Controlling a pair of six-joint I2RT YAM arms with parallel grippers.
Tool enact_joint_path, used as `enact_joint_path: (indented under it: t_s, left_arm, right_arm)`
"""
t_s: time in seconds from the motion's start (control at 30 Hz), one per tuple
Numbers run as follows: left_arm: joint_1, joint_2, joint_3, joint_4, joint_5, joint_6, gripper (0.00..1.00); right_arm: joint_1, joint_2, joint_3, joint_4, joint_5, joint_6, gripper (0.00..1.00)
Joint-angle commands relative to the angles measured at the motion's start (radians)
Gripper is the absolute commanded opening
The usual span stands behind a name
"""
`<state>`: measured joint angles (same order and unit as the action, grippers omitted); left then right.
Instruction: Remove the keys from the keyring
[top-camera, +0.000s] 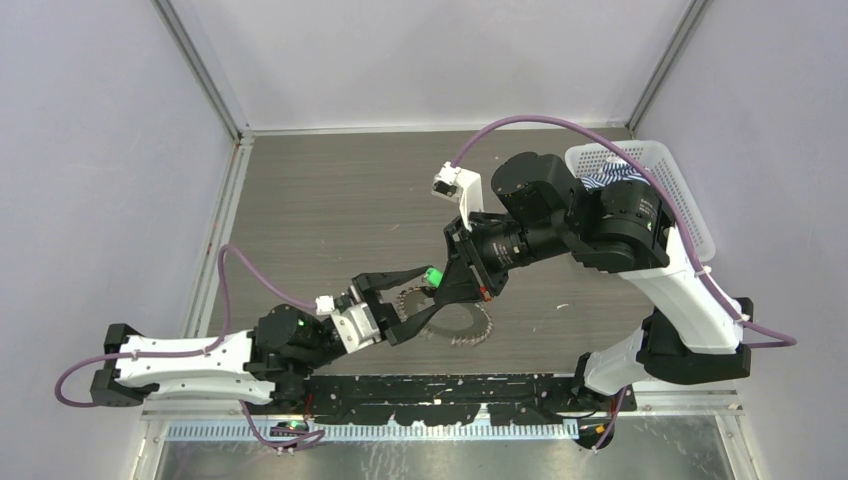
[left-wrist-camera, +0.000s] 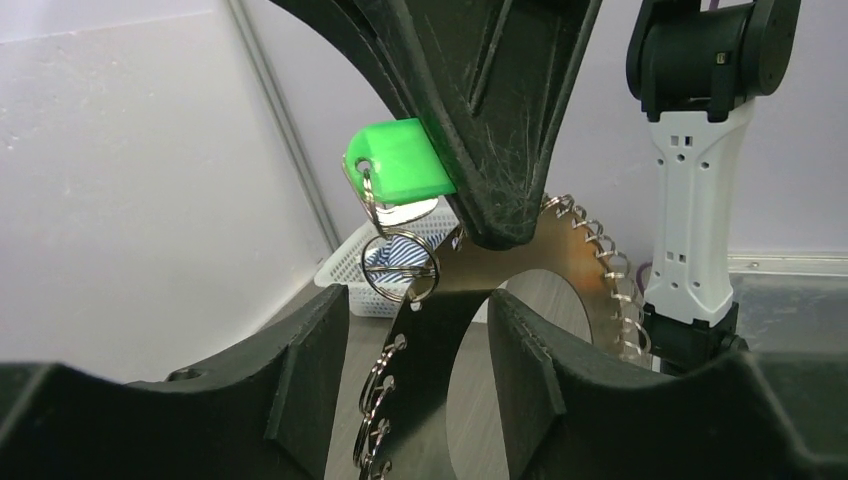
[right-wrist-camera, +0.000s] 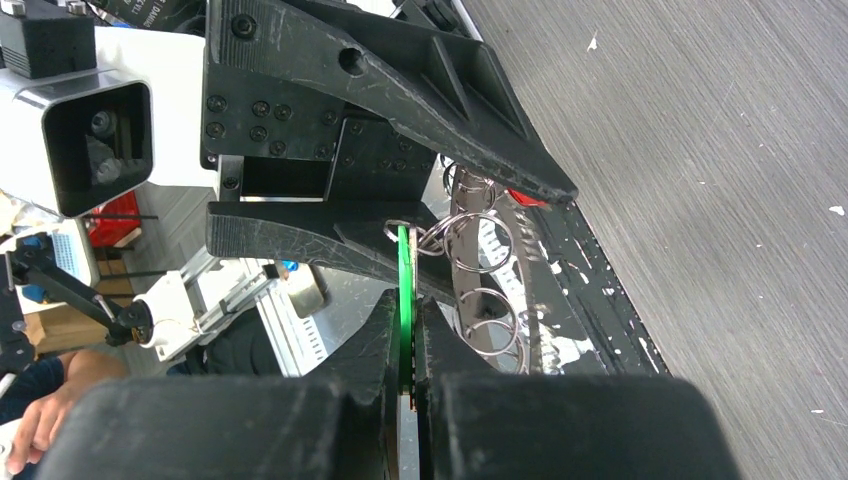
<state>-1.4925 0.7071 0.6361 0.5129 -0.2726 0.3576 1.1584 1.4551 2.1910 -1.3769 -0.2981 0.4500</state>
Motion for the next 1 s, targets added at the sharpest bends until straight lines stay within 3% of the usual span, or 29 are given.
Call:
enact_joint_path:
  t_s: [0.0, 0.27, 0.63, 0.83, 0.97]
  left_arm:
    - [0.001, -0.001, 0.049, 0.035, 0.003, -0.028, 0.55]
    - [0.001, -0.002, 0.077, -0.038, -0.007, -0.039, 0.66]
    - [0.001, -0.023, 0.108, -0.178, 0.127, -0.081, 0.66]
    - [0.001, 0.033, 0.154, -0.289, 0.101, -0.096, 0.64]
    - [0.002, 0.027, 0.168, -0.347, 0.133, -0.096, 0.69]
  right_arm:
    - [0.007, -0.014, 0.009, 0.034, -0.007, -0.012, 0.01]
    - [0.011, -0.016, 0.006, 0.03, -0.007, -0.011, 0.01]
    - [0.012, -0.017, -0.002, 0.01, 0.002, -0.027, 0.01]
    - [0.015, -0.029, -0.018, 0.02, -0.012, -0.037, 0.01]
    - [0.017, -0.048, -0.054, 0.031, -0.019, -0.041, 0.01]
